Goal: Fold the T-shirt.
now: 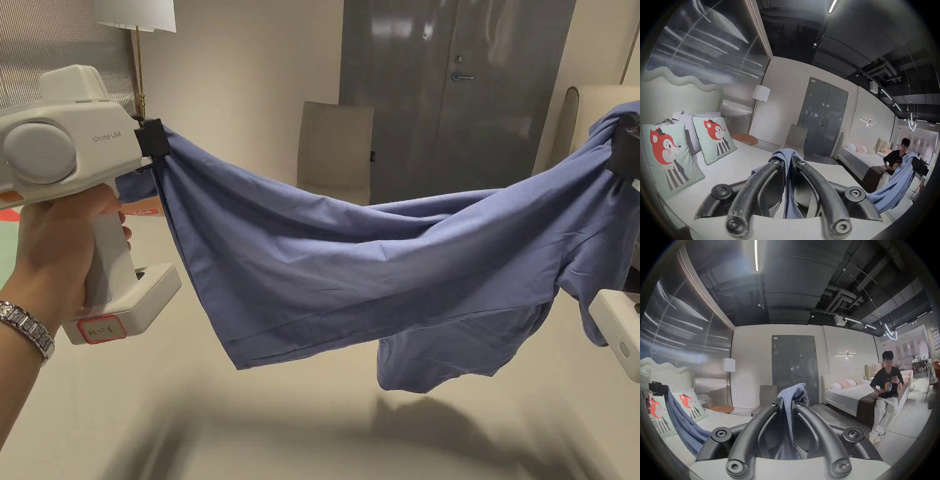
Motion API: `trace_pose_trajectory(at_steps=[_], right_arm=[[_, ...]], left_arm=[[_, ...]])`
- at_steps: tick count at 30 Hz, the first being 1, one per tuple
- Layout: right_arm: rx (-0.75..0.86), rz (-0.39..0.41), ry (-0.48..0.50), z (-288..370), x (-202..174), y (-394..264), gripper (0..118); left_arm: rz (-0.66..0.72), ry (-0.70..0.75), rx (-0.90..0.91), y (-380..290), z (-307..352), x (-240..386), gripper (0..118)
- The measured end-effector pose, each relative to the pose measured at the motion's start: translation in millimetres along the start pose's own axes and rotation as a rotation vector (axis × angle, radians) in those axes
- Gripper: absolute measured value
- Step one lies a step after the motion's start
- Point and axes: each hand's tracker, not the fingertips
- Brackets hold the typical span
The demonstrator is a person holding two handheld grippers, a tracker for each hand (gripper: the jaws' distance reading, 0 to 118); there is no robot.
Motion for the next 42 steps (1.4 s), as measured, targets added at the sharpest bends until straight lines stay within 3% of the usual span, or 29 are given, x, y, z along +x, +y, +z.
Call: trace_pose_trajectory(at_steps=[9, 17, 26, 36, 42], right_arm=[[-0.126, 0.018, 0.006, 57.7, 10.2, -42.8, 9], [-0.270, 0.004, 0.022, 159.9, 23.3, -74.1, 9], [-0.476, -0.038, 0.009, 270.3, 43.7, -120.7, 9], [-0.746, -0.062, -0.067, 345.1, 65.7, -189.5, 9], [-0.923, -0.001, -0.141, 356.1, 77.5, -239.3, 9]], left_arm=[[-0.035, 0.024, -0.132, -49.5, 49.0, -11.2, 3], [-0.084, 0.063, -0.313, -103.9, 142.6, -26.0, 3], [-0.031, 0.124, -0.500, -180.5, 240.2, -55.1, 3], [0.049, 0.230, -0.706, -268.9, 309.6, -91.1, 3], [0.053, 0.268, -0.786, -307.6, 321.0, -107.0, 3]])
